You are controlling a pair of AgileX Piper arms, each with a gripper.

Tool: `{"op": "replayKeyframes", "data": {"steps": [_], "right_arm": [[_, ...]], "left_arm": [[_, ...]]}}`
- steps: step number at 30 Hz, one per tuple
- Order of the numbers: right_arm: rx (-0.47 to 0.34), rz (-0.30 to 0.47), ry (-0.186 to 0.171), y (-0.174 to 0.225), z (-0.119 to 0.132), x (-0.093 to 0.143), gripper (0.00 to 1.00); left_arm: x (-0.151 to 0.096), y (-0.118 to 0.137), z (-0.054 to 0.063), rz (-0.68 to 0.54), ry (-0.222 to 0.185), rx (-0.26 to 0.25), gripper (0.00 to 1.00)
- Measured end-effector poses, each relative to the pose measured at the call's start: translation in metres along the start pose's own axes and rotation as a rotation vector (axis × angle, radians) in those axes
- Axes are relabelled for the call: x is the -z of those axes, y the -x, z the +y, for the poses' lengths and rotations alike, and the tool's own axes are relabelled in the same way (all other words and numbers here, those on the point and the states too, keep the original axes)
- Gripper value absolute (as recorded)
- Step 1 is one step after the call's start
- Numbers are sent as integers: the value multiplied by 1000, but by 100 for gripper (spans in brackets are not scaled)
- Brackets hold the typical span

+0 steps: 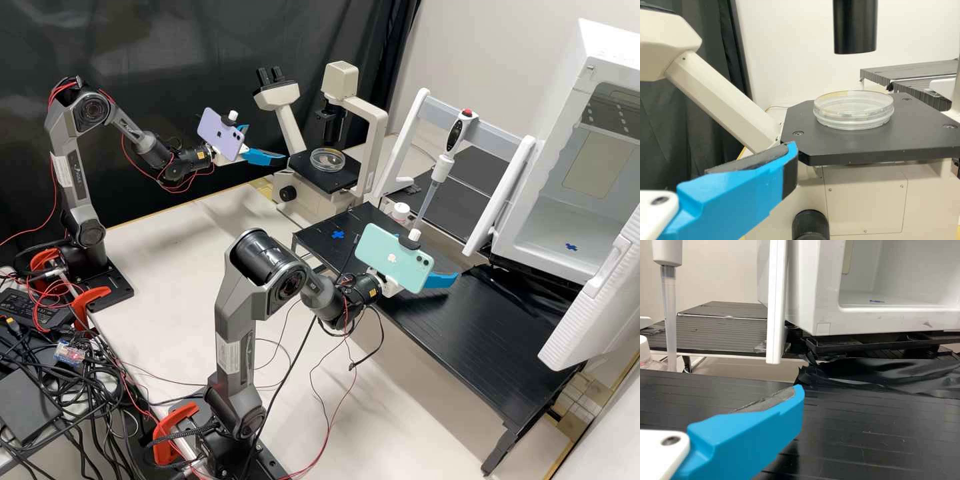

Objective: Move the petri dish to the bench

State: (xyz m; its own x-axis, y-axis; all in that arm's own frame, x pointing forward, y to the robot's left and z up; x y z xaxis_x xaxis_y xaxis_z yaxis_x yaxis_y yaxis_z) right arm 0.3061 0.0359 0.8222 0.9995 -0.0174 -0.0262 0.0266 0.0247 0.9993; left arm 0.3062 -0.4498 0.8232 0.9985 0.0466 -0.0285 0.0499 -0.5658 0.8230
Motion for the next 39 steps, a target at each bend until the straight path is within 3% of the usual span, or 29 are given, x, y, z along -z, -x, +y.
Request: {"op": "replayKeyframes", "data": {"steps": [10, 18, 27, 32, 39], "right_arm": [[9, 0, -3, 3, -3, 1, 100], [22, 118, 19, 27, -15, 35, 100], [72, 324, 156, 47, -51, 103, 100], [86, 415, 190, 47, -68, 141, 100], [161, 468, 225, 30, -91, 184, 100]], "left_arm": [[0, 0, 0, 0, 0, 0, 100], [0, 0, 0, 0, 0, 0, 100], [0, 0, 0, 0, 0, 0, 100], [0, 0, 0, 0, 0, 0, 100], [0, 0, 0, 0, 0, 0, 100]]}}
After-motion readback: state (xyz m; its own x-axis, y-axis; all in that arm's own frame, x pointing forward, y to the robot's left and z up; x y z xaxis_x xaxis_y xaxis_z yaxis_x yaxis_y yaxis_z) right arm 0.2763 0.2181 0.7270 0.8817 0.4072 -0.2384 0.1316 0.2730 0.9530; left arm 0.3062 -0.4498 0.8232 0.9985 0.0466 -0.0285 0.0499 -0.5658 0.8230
